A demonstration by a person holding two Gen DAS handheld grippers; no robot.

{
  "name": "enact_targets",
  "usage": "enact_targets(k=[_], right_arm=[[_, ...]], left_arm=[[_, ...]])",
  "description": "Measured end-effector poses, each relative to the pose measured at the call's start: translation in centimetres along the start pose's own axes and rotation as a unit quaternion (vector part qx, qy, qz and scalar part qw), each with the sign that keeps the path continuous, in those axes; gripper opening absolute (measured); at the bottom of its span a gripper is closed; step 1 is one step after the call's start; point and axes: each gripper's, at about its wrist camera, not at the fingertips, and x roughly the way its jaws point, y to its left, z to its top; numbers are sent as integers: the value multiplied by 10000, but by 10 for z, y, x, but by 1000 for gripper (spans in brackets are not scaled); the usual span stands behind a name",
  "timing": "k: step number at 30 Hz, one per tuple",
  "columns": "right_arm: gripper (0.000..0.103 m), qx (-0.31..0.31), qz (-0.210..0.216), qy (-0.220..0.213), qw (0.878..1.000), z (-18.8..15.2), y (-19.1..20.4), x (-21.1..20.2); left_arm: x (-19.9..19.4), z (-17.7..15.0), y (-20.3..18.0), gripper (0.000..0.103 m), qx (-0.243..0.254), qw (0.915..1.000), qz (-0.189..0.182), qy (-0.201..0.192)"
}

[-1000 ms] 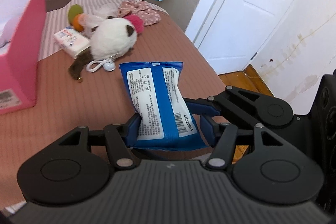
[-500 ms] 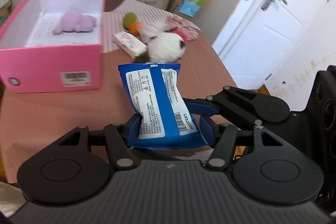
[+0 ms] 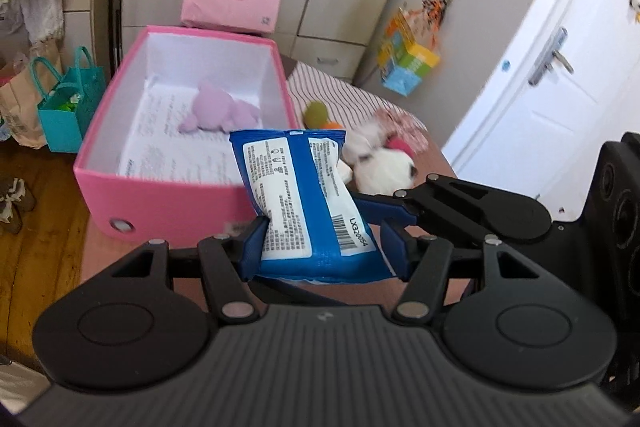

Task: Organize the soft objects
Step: 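Lift the blue packet with the left gripper and carry it over the box, then lower the packet into the box beside the bunny and open the left gripper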

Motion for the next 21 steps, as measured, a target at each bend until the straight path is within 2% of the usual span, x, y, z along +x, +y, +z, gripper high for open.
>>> enact_targets(k=[5, 10, 16, 21], right_arm=[[73, -79, -101, -118, 9998, 22, -4, 22], [73, -41, -84, -48, 9999, 42, -19, 51], [73, 93, -101, 230, 9996, 56, -43, 92], [73, 173, -64, 572, 9982, 57, -59, 121]], left_arm=[[7, 23, 20, 59, 0, 9998, 39, -181], [28, 46, 43, 59, -101, 9997, -15, -222], [67, 68, 70, 59, -280, 9996, -80, -42], [101, 75, 88, 59, -549, 9980, -161, 264]])
